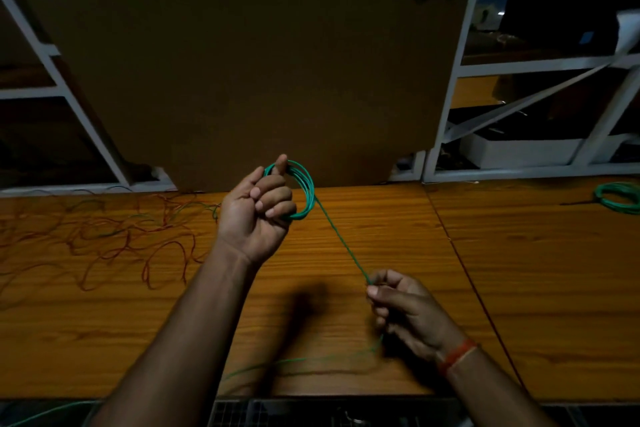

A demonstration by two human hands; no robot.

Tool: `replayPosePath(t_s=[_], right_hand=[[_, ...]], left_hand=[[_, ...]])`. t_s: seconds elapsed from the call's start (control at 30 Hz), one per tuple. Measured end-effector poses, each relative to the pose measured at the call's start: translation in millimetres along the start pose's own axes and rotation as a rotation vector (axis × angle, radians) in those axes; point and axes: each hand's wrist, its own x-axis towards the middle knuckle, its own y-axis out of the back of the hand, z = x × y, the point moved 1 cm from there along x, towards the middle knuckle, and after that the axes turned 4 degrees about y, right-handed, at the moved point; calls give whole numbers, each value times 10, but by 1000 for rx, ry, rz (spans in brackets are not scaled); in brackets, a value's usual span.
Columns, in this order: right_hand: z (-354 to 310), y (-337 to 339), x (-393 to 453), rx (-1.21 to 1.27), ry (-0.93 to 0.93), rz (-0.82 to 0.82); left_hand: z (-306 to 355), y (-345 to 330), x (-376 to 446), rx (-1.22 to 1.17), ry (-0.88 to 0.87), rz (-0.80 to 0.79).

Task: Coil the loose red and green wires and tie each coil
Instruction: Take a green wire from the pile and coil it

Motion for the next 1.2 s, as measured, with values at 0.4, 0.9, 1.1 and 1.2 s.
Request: replayPosePath(t_s=[0.4, 0.9, 1.1, 1.2], right_hand=[[-865, -465, -258, -1061, 564, -184], [-1475, -716, -109, -537, 169, -213], [-1498, -611, -103, -440, 103, -192], [-1543, -529, -100, -433, 18, -210]], left_hand=[[-264, 64, 13, 674, -217, 140], [-327, -61, -124, 1347, -205, -48], [-258, -33, -168, 1425, -148, -106], [-251, 24, -185, 1591, -175, -124]])
